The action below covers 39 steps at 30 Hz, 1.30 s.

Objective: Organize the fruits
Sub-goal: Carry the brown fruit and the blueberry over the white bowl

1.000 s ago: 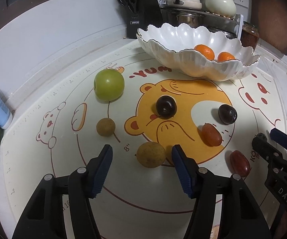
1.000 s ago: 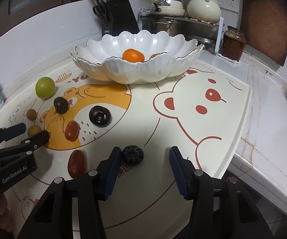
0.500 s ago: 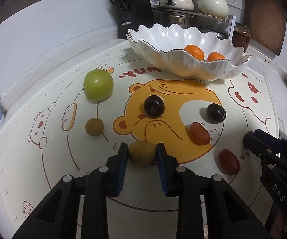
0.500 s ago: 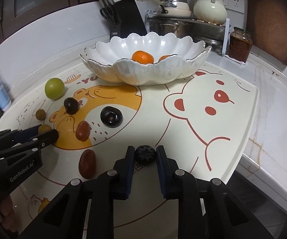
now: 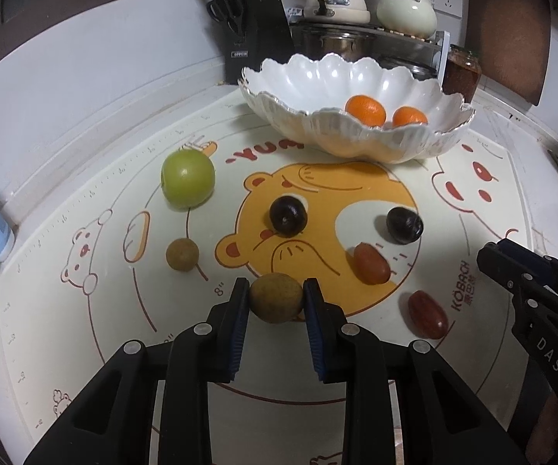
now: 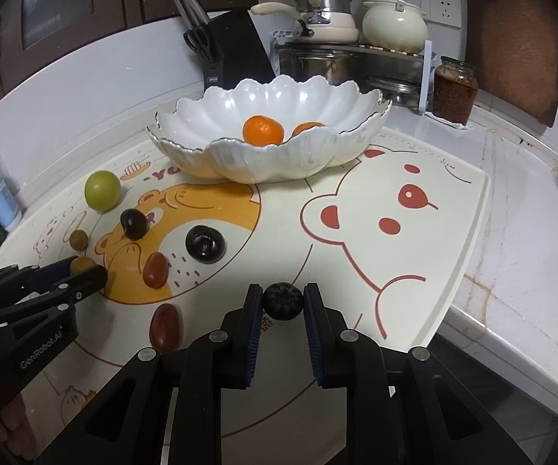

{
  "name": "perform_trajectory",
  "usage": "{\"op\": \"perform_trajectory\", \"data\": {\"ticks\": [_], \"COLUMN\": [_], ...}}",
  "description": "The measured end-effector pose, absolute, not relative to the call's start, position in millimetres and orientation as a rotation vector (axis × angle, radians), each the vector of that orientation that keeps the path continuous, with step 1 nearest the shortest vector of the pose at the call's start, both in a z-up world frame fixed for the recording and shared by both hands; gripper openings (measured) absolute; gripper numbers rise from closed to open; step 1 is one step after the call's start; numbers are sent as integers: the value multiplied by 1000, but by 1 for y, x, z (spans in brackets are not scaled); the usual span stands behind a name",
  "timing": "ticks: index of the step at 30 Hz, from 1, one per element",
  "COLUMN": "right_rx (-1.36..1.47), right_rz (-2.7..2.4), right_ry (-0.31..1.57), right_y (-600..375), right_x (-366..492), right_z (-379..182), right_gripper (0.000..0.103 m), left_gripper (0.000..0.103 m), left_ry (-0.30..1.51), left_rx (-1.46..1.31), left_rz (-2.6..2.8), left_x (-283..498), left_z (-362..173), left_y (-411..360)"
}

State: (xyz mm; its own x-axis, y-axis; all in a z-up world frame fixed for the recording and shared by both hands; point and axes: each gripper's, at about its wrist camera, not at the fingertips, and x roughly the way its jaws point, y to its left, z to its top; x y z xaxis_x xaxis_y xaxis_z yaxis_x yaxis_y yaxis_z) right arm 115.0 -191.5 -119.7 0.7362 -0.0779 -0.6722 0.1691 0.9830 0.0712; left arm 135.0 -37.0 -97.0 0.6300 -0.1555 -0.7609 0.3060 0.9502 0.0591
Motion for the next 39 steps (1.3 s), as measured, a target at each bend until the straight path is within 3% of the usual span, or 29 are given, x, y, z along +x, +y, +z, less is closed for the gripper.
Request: {"op": "perform_trajectory", "data": {"ticks": [39], "right_rx": [65], "right_rz": [-228], "right_ry": [541], "right_y": [-229], "right_x": [131], "right_z": [-33], "right_gripper": [23], "left_gripper": [28], "left_ry": [690], "left_rx": [196], "left_rz": [-320], "left_x": [168], "left_z": [-12], "left_y": [-82]}}
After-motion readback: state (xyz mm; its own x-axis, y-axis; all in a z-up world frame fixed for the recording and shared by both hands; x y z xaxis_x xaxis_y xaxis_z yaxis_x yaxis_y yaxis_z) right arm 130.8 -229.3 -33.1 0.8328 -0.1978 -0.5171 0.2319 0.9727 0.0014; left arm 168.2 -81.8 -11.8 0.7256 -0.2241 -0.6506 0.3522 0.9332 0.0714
